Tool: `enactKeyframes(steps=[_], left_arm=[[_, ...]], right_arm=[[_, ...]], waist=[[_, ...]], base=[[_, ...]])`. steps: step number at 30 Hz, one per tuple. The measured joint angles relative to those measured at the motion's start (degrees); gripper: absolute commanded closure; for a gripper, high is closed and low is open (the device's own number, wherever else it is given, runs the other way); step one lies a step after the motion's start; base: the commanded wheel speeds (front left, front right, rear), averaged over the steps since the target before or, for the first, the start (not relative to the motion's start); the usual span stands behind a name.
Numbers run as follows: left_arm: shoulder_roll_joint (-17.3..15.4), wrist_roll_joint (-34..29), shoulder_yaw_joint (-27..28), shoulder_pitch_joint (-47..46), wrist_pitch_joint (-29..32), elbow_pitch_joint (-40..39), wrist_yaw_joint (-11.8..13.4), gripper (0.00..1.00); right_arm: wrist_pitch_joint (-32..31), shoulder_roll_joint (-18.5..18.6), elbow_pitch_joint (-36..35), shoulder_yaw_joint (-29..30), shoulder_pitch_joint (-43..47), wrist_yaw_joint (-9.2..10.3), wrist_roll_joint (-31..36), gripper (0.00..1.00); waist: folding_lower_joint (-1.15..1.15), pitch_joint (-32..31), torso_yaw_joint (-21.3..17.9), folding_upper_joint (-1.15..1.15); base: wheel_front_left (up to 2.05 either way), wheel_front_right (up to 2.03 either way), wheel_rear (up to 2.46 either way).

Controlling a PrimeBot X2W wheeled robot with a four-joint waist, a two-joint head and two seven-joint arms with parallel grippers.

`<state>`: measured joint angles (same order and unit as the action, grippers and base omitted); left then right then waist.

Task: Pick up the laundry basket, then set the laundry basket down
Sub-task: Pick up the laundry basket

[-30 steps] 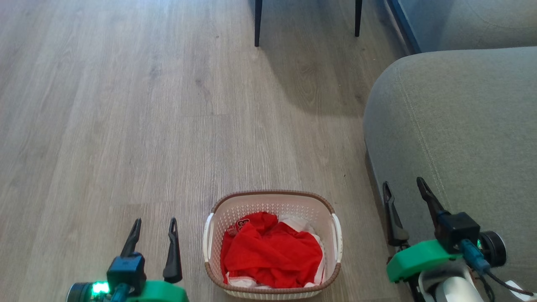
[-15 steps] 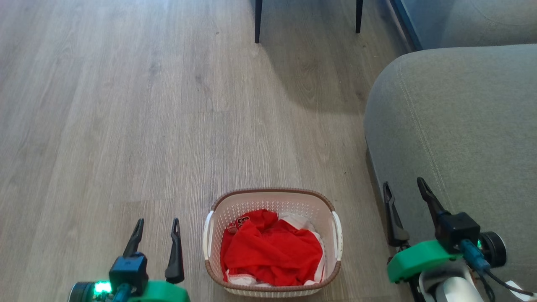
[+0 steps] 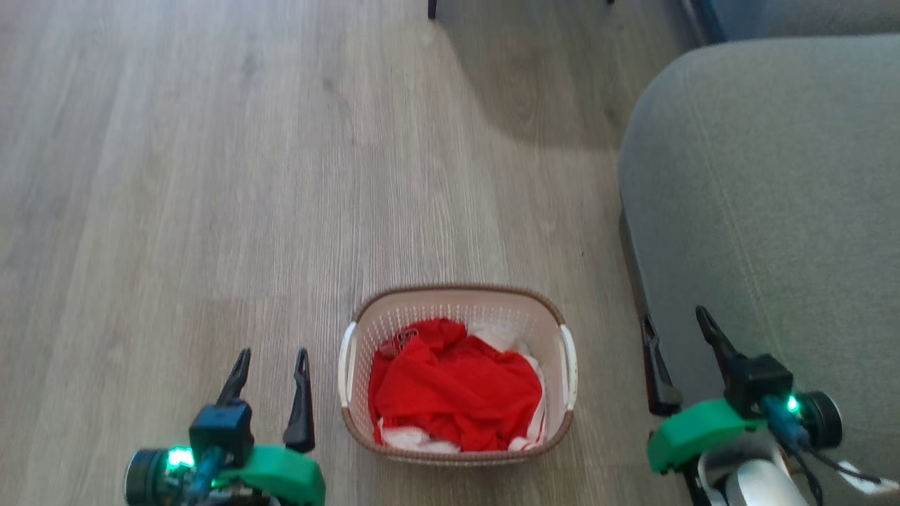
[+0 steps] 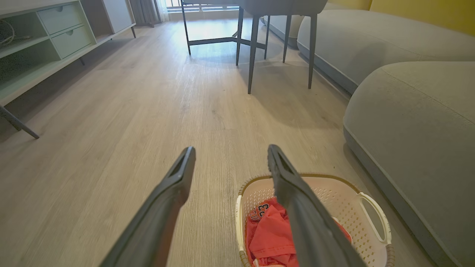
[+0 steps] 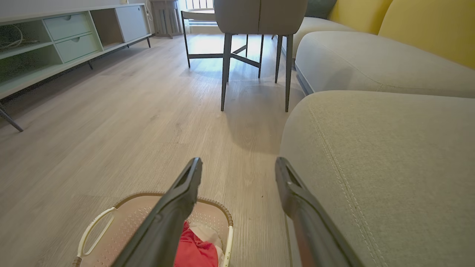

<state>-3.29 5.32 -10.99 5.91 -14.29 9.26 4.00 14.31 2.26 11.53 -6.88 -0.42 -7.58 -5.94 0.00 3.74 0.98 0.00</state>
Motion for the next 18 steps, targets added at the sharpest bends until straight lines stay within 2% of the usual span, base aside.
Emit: enactKeyframes(steps=[8,18], left_arm=[[0.16,3.00,-1.82,-7.63,0.00,6.03,-0.48,0.00],[0.62,6.49,-5.25,-19.91,0.00,17.14,-0.48,0.00]], right_arm=[[0.00,0.09,5.63,-0.29,-8.45,0.00,0.12,0.00],[0.00,0.31,17.74,1.41,-19.80,0.00,-0.04,0.00]], waist=[[0.01,6.81,0.18,0.00],[0.01,17.76,1.54,0.00]], base=[[0.00,0.00,0.00],[0.00,0.00,0.00]])
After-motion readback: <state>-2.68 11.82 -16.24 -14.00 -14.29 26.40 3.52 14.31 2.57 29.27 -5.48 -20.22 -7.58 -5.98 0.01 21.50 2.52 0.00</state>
